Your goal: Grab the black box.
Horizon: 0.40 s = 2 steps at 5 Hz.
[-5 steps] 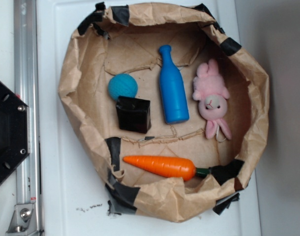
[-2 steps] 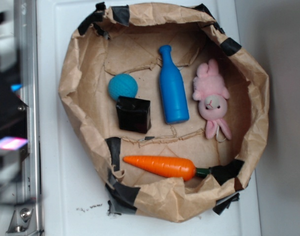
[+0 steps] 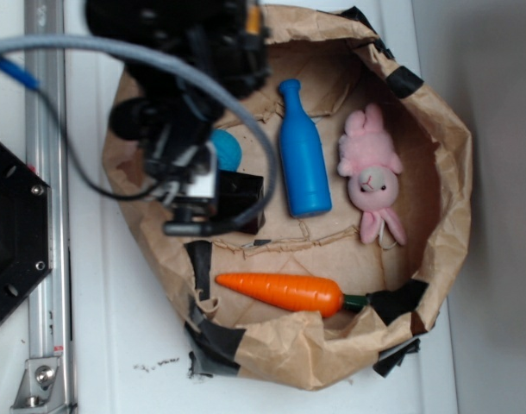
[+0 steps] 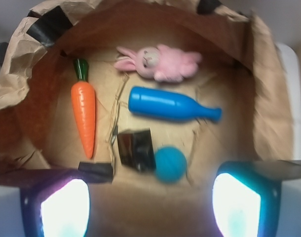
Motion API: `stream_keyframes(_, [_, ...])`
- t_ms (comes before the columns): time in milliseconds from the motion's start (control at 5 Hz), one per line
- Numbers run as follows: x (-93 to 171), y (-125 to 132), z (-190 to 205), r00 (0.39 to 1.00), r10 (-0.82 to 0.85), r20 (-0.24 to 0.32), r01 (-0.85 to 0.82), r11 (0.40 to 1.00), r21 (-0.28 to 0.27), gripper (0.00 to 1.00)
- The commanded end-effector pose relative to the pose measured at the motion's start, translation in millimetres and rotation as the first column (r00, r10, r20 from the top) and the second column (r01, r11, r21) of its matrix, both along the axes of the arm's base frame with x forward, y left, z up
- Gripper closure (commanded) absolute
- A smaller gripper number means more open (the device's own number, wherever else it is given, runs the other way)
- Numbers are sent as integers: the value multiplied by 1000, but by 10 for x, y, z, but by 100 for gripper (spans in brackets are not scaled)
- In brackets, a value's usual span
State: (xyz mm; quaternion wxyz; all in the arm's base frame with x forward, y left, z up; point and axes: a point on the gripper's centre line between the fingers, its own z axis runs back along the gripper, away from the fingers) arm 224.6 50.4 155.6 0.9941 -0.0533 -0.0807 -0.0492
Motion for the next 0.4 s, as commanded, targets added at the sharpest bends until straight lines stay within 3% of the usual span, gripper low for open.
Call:
stream_keyframes(0, [91,-346,-670,980,-117,-163,125,992,36,0])
stream_keyframes(200, [67,-395,-1040,965,-132,-225,138,990,14,0])
